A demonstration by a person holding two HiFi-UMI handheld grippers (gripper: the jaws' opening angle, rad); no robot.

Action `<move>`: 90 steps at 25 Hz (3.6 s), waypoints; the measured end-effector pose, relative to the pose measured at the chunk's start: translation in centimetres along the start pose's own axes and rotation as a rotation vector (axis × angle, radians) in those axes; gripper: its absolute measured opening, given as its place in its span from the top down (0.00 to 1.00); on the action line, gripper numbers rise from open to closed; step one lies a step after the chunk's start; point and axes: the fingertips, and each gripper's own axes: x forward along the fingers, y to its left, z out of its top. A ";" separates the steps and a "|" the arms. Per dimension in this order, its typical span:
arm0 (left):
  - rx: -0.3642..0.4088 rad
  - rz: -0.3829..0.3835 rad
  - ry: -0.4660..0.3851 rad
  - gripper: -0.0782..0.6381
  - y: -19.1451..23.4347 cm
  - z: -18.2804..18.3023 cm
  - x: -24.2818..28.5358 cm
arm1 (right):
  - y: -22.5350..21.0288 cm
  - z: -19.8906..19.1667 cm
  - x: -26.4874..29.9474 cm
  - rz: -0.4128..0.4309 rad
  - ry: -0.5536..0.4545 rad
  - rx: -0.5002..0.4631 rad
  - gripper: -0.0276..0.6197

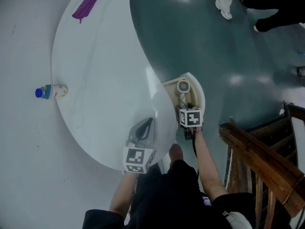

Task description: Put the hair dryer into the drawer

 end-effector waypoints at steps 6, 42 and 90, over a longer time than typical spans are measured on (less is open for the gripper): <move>0.019 -0.013 -0.024 0.88 -0.9 1.1 -1.3 | 0.8 1.2 -3.3 0.009 -0.089 -0.007 0.56; 0.212 -0.089 -0.282 0.88 -6.7 13.4 -12.8 | 10.3 7.3 -35.0 -0.012 -0.801 -0.204 0.82; 0.288 -0.151 -0.375 0.88 -4.7 12.7 -22.0 | 18.7 0.5 -40.7 -0.110 -1.002 -0.232 0.95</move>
